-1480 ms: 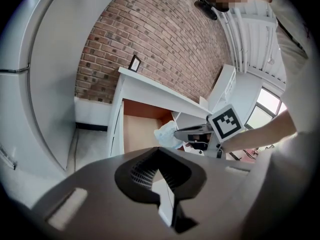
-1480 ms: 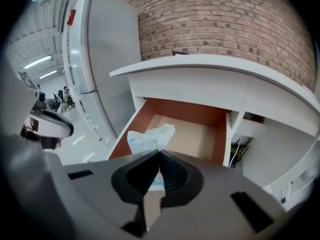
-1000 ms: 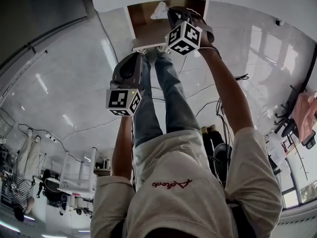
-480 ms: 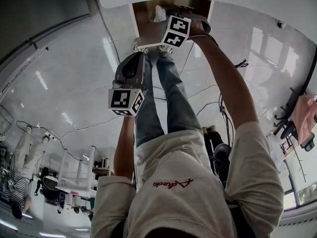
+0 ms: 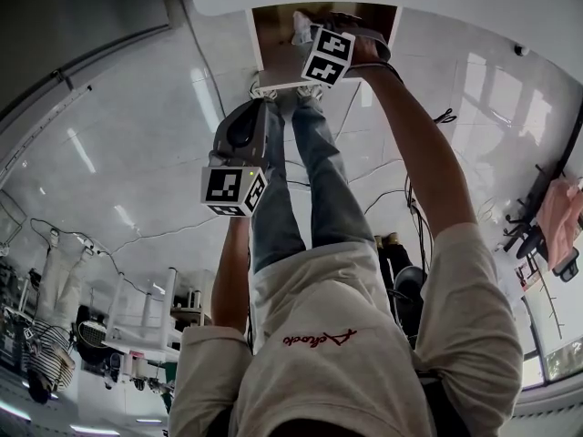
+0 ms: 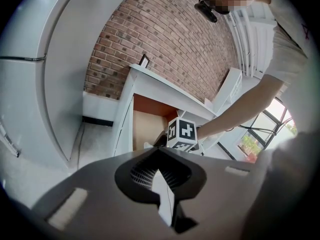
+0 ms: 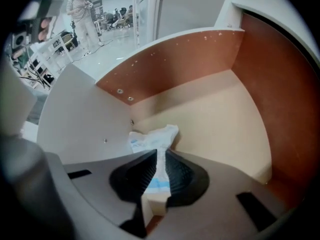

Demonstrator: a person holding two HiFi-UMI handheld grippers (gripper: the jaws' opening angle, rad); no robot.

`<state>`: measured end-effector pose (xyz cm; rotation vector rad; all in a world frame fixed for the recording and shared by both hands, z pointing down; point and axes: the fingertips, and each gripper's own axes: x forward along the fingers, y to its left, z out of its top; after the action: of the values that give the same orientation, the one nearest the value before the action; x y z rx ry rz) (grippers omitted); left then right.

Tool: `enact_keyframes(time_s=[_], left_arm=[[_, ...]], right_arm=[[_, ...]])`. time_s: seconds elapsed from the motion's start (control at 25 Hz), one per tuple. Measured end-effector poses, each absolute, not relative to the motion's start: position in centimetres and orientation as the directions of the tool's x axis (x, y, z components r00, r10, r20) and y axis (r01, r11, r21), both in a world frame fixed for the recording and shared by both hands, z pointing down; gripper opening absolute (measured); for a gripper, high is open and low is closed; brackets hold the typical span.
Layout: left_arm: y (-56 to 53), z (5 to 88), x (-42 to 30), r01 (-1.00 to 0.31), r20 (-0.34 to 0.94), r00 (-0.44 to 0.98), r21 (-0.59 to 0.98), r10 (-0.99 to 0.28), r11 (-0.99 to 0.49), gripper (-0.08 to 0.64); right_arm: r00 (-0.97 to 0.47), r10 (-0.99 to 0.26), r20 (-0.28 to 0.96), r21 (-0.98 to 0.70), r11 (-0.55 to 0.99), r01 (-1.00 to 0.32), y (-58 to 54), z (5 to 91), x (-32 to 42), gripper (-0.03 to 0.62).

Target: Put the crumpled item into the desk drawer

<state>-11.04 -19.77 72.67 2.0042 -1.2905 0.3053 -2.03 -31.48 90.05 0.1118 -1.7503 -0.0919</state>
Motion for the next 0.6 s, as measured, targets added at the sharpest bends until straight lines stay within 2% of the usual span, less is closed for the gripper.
enact_keyframes(time_s=[0.04,0.12,0.2,0.52,0.6], left_arm=[[-19.8,72.6,-11.1,-0.865,0.545,0.470,0.442,-0.694,-0.239,0.008],[-19.9,72.5,-11.2,-0.865,0.544,0.469,0.442,-0.696,-0.239,0.008],[-20.0,72.6,-11.2,-0.865,0.542,0.469,0.442,-0.697,-0.238,0.008],[-20.1,72.9,-10.9,-0.862,0.538,0.473,0.444,-0.697,-0.242,0.008],[-20.1,72.9,-10.8,-0.862,0.538,0.475,0.444,-0.696,-0.245,0.008]], right_arm=[[-0.182,-0.114,0.977,0.112,0.993,-0.019,-31.3,90.0,-2.1,0.020],[-0.195,-0.101,0.976,0.099,0.995,-0.018,-31.1,89.9,-2.2,0.117],[-0.216,-0.119,0.969,0.117,0.993,-0.023,-31.2,89.4,-2.4,0.138],[-0.316,-0.287,0.904,0.277,0.958,-0.078,-33.0,86.3,-2.9,0.140],[-0.344,-0.332,0.878,0.313,0.943,-0.112,-33.2,85.2,-2.9,0.098]])
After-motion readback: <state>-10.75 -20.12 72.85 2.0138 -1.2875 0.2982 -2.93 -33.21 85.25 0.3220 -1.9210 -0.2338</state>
